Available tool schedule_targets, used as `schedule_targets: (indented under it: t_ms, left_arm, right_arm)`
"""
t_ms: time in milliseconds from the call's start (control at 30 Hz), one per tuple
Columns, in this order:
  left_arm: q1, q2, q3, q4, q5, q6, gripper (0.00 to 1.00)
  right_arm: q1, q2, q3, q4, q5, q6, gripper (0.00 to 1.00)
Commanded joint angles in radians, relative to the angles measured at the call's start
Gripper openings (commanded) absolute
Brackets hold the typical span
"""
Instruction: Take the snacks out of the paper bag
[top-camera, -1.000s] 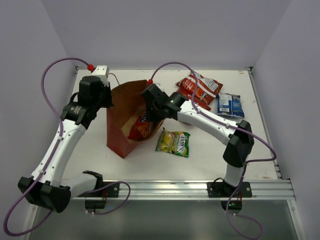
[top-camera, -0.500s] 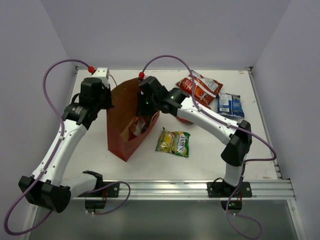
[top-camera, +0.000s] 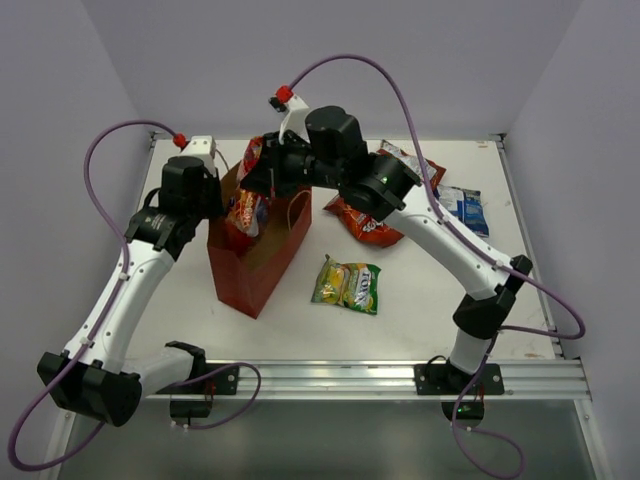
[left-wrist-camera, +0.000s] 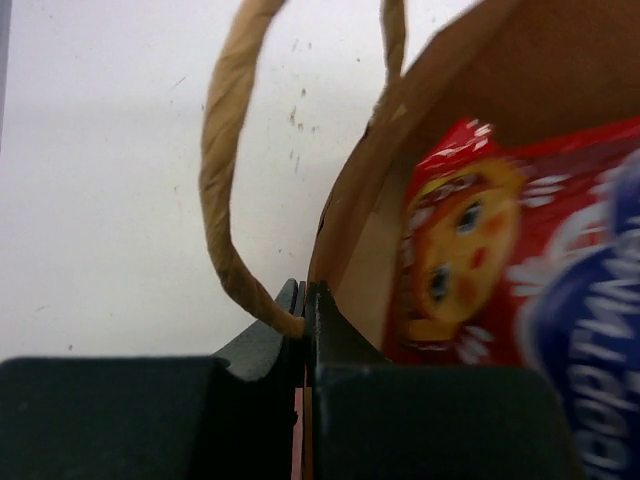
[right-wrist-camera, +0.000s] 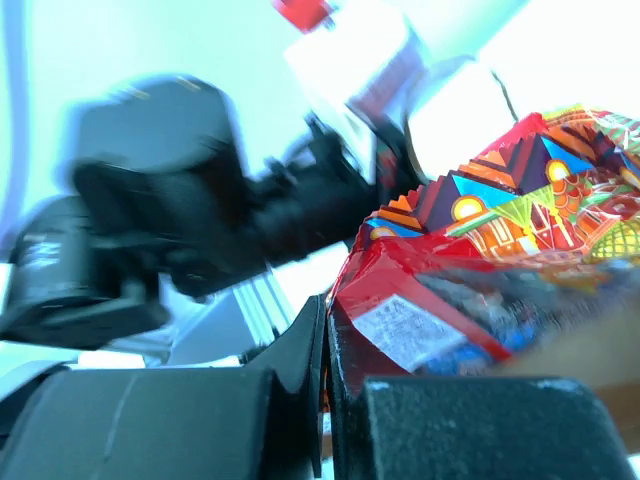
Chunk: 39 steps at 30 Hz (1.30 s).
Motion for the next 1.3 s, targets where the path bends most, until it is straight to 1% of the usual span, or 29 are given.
schedule_targets:
  t_ms: [0,100,233,367,433,467,500,567,600,633,767,800,900,1000,1133,1233,1267]
  left_arm:
    - [0.011,-0.004,-0.011,0.01,-0.036,-0.015,0.0]
    - [0.011,0.004,-0.019,0.008,-0.051,-0.02,0.0]
    - [0.017,0.021,-0.023,0.007,-0.062,-0.029,0.0]
    - [0.031,0.038,-0.011,0.008,-0.077,-0.034,0.0]
    - [0.038,0.051,-0.007,0.011,-0.091,-0.032,0.0]
    - [0.047,0.056,0.001,0.013,-0.096,-0.031,0.0]
    - [0.052,0.067,0.006,0.013,-0.106,-0.028,0.0]
    - [0.063,0.079,0.016,0.021,-0.114,-0.023,0.0]
    - [0.078,0.091,0.021,0.022,-0.122,-0.021,0.0]
    - [0.086,0.099,0.026,0.024,-0.126,-0.021,0.0]
    - [0.118,0.133,0.055,0.021,-0.149,-0.026,0.0]
    - [0.129,0.14,0.058,0.022,-0.158,-0.028,0.0]
    - [0.144,0.156,0.085,0.022,-0.181,-0.028,0.0]
    - [0.153,0.163,0.118,0.024,-0.22,-0.021,0.0]
    - [0.19,0.174,0.147,0.034,-0.269,-0.015,0.0]
    - [0.233,0.179,0.139,0.056,-0.329,-0.031,0.0]
    - [0.263,0.179,0.124,0.067,-0.335,-0.038,0.0]
  right_arm:
    - [0.006,-0.144,0.125,0.265,-0.017,-0.061,0.0]
    - [0.005,-0.183,0.165,0.285,0.018,-0.113,0.0]
    - [-0.014,-0.259,0.16,0.302,0.104,-0.166,0.0]
    - [-0.023,-0.37,0.088,0.305,0.192,-0.225,0.0]
    - [-0.027,-0.461,0.001,0.305,0.245,-0.257,0.0]
    - [-0.029,-0.492,-0.072,0.303,0.293,-0.268,0.0]
    - [-0.03,-0.557,-0.111,0.303,0.321,-0.283,0.0]
    - [-0.04,-0.624,-0.197,0.302,0.379,-0.291,0.0]
    - [-0.044,-0.654,-0.278,0.288,0.423,-0.294,0.0]
    - [-0.055,-0.706,-0.315,0.276,0.446,-0.289,0.0]
    - [-0.078,-0.812,-0.49,0.225,0.508,-0.26,0.0]
    - [-0.083,-0.828,-0.557,0.215,0.511,-0.246,0.0]
    - [-0.11,-0.859,-0.663,0.19,0.505,-0.211,0.0]
    - [-0.144,-0.849,-0.746,0.191,0.444,-0.176,0.0]
    - [-0.164,-0.755,-0.774,0.219,0.339,-0.16,0.0]
    - [-0.162,-0.623,-0.739,0.265,0.235,-0.124,0.0]
    - [-0.162,-0.583,-0.699,0.299,0.17,-0.119,0.0]
